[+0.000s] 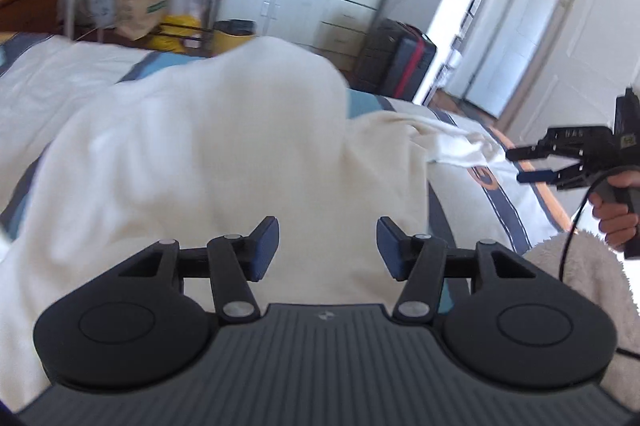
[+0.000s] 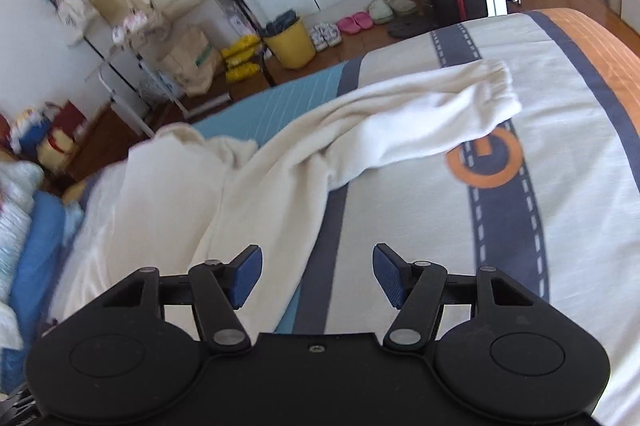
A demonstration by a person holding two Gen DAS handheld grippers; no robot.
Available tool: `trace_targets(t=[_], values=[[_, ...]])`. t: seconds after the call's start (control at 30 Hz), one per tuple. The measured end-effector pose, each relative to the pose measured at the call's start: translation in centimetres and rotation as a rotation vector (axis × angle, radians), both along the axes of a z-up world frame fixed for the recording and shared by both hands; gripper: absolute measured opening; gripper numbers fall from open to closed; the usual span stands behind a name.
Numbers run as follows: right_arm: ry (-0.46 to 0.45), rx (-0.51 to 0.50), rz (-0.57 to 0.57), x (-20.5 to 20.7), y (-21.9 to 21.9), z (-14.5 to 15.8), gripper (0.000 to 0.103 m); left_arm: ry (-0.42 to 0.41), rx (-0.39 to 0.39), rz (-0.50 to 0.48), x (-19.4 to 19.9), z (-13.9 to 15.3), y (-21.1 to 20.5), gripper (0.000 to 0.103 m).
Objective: Fold clothes
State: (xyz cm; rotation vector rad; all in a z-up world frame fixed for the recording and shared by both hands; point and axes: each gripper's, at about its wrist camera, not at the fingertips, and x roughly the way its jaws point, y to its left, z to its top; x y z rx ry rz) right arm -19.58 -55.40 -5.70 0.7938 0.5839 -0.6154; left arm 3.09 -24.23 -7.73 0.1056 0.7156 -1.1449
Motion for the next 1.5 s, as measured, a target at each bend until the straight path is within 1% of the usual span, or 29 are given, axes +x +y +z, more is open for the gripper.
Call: trace_targets(t=[0.07, 0.13, 0.17, 0.2, 0.23, 0.3, 0.37, 0.43, 0.47, 0.53, 0.6, 0.63, 0.67, 0.7, 0.73, 0.77, 0.83, 0.9, 0.93, 1.0, 1.07, 1.13, 1.17, 1.2, 1.33, 1.4, 1.43, 1.47, 1.5], values=[[-0.027, -0.01, -0.036, -1.9, -1.7, -0.4, 0.067, -0.072, 0.055, -0.051, -1.5, -0.4, -2.9, 0.06], [0.066, -0.055, -0.111, -2.3, -3.4, -1.3, 0.076, -0.136, 0.107, -0.102, -2.8, -1.3, -5.3, 0.06], [0.122, -0.081, -0.152, -2.4, -4.2, -1.7, 0.076, -0.138, 0.12, -0.113, -3.0, -2.0, -6.1, 0.061], [0.154, -0.106, -0.166, -2.3, -5.1, -2.4, 0.076, -0.128, 0.137, -0.087, -3.1, -2.6, -6.6, 0.061], [0.145, -0.114, -0.166, -2.3, -6.0, -3.1, 0.076, -0.117, 0.155, -0.059, -3.1, -3.1, -7.1, 0.061], [0.041, -0.064, -0.167, -2.5, -7.6, -4.5, 0.076, -0.083, 0.16, -0.041, -2.9, -3.8, -7.0, 0.061], [-0.073, 0.003, -0.192, -2.6, -9.4, -6.2, 0.077, -0.056, 0.168, -0.059, -2.9, -4.4, -7.0, 0.064], [-0.104, 0.012, -0.258, -2.2, -10.3, -7.4, 0.077, -0.06, 0.202, -0.084, -3.0, -4.9, -7.1, 0.064], [-0.101, -0.002, -0.273, -1.7, -10.7, -7.9, 0.077, -0.042, 0.223, -0.092, -3.0, -5.8, -7.2, 0.064], [-0.094, -0.036, -0.295, -0.5, -11.5, -9.0, 0.077, 0.032, 0.273, -0.051, -2.4, -7.6, -7.2, 0.064], [-0.103, -0.062, -0.326, 0.3, -12.4, -10.1, 0.078, 0.028, 0.266, -0.026, -2.3, -8.1, -7.1, 0.064], [-0.121, -0.093, -0.338, 0.5, -12.6, -10.3, 0.078, 0.014, 0.269, -0.016, -2.4, -8.1, -7.2, 0.062], [-0.135, -0.124, -0.334, 0.7, -12.8, -10.1, 0.075, 0.0, 0.272, -0.005, -2.4, -8.0, -7.3, 0.046], [-0.125, -0.154, -0.314, 1.1, -13.1, -9.8, 0.048, 0.009, 0.267, 0.023, -2.1, -7.7, -7.4, 0.02], [-0.083, -0.204, -0.283, 1.6, -13.3, -9.2, 0.006, 0.019, 0.262, 0.053, -1.8, -7.3, -7.5, 0.017], [-0.03, -0.261, -0.251, 2.1, -13.3, -8.4, 0.006, 0.052, 0.232, 0.083, -1.3, -6.8, -7.2, 0.016], [0.015, -0.423, -0.203, 1.7, -12.7, -5.7, 0.005, 0.121, 0.168, 0.142, -0.2, -5.6, -6.4, 0.014], [0.039, -0.566, -0.173, 0.6, -12.1, -2.6, 0.005, 0.142, 0.098, 0.13, -0.2, -3.5, -5.3, 0.013], [0.04, -0.604, -0.179, -0.6, -12.1, -0.8, 0.005, 0.152, 0.063, 0.124, -0.2, -2.4, -4.7, 0.013], [0.042, -0.659, -0.212, -3.7, -12.6, 2.2, 0.005, 0.215, 0.003, 0.084, -0.5, -0.7, -3.7, 0.013], [0.06, -0.717, -0.263, -6.8, -13.2, 4.8, 0.004, 0.279, 0.004, 0.038, -0.9, 0.1, -3.4, 0.013], [0.128, -0.801, -0.346, -9.9, -13.5, 6.2, 0.004, 0.34, 0.078, 0.002, -1.7, -0.4, -3.9, 0.013], [0.173, -0.83, -0.367, -11.0, -13.6, 6.2, 0.004, 0.37, 0.117, -0.015, -2.1, -0.6, -4.2, 0.014], [0.216, -0.847, -0.38, -12.0, -13.8, 5.9, 0.004, 0.376, 0.145, -0.029, -2.6, -1.4, -4.6, 0.015], [0.321, -0.639, -0.36, -14.1, -16.6, 1.3, 0.004, 0.378, 0.271, -0.061, -4.4, -5.7, -6.4, 0.019], [0.372, -0.542, -0.333, -13.9, -17.4, -1.2, 0.004, 0.389, 0.271, -0.068, -4.7, -6.3, -6.0, 0.023], [0.4, -0.511, -0.338, -13.6, -17.4, -1.9, 0.015, 0.392, 0.258, -0.071, -4.7, -6.1, -5.7, 0.025], [0.417, -0.501, -0.36, -13.3, -16.9, -2.2, 0.022, 0.384, 0.232, -0.077, -4.6, -5.4, -4.9, 0.033], [0.409, -0.503, -0.374, -13.2, -16.1, -1.9, 0.041, 0.361, 0.212, -0.075, -4.5, -4.5, -4.0, 0.043]])
